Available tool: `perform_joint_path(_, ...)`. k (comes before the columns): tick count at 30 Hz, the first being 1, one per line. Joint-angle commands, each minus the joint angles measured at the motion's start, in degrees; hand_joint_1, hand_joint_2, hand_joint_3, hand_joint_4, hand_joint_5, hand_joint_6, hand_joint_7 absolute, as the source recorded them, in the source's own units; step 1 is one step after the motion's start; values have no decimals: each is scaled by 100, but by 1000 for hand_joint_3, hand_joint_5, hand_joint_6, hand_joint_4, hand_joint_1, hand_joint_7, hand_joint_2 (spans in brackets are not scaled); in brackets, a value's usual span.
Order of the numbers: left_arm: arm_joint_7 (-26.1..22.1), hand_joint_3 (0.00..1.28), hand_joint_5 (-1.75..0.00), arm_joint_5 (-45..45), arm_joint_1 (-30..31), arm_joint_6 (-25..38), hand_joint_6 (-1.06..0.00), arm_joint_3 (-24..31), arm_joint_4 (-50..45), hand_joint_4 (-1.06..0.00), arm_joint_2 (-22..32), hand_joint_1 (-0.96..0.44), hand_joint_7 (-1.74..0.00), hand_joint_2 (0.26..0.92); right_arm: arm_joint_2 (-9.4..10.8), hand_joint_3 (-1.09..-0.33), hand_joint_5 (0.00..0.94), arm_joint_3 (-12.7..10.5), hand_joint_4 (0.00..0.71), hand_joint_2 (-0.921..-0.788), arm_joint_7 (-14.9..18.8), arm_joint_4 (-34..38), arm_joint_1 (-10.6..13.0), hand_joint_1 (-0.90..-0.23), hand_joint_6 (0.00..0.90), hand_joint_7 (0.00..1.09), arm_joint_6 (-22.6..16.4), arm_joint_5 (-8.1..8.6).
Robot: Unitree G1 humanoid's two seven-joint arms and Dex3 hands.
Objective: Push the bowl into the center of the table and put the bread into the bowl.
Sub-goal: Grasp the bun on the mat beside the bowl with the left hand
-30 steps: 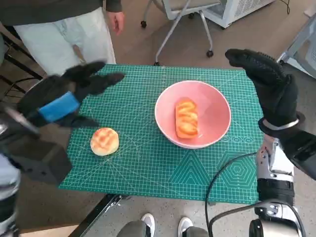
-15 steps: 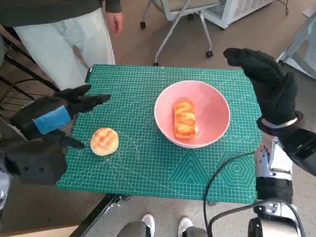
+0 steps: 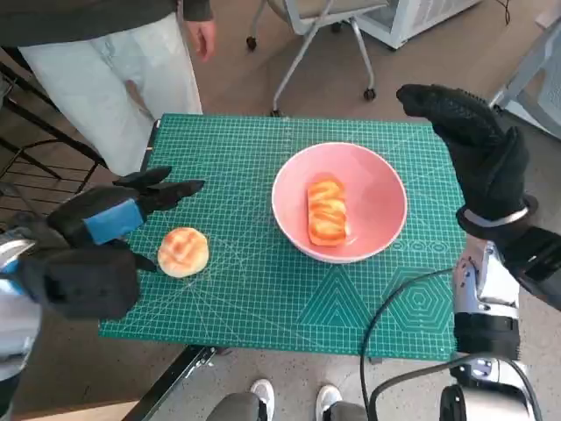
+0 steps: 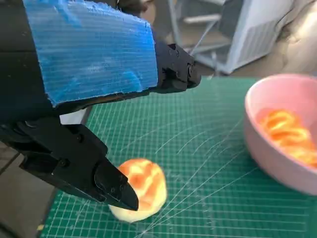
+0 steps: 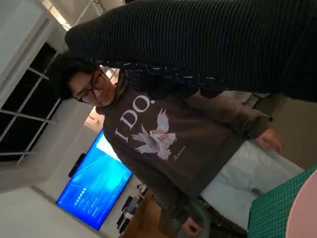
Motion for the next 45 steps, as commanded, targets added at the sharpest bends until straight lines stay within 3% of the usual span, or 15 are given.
perform_joint_path(1,176,5,1,224,-54,-120,-189,-237,368,1,-91,108,-8,702,-32,-702,1,-9,158,-921,69,26,56,-681,-1,474,38,-41)
perform_joint_path(22,441,8,-14,971,-583,-336,-236,-1280,2194,-44,-634,39,-14,717,-106,-687,3,-48,163,-921,50,-55,103,-686,1,478,93,-33)
perform_joint_path(33,469,24,-14,1267,-894,-399,-434,-1726,3220,-239,-878,11,-26,762,-121,-686,4,-61,167,-921,55,-94,124,-686,0,474,107,-24)
perform_joint_path(38,978,40,-71,1293,-895,-805,-577,-1765,3698,-466,-1031,34,-60,809,-123,-685,4,-67,167,-921,56,-83,118,-684,1,473,97,-31)
perform_joint_path(40,1216,50,-172,1298,-859,-1021,-719,-1762,3824,-687,-1055,56,-125,840,-124,-685,4,-70,168,-921,59,-75,113,-684,1,473,97,-28)
perform_joint_path(41,1343,51,-187,1286,-835,-1171,-739,-1755,3892,-717,-1059,59,-134,844,-125,-685,4,-72,168,-921,65,-63,109,-684,1,473,97,-23)
perform_joint_path(42,1464,53,-537,1261,-805,-1337,-689,-1742,3958,-729,-1059,38,-488,872,-125,-685,3,-74,168,-921,72,-49,105,-683,1,472,98,-20)
perform_joint_path(45,1698,52,-973,1199,-742,-1702,-660,-1718,4093,-728,-1052,14,-892,903,-124,-685,3,-72,168,-921,76,-41,102,-683,1,472,110,-17)
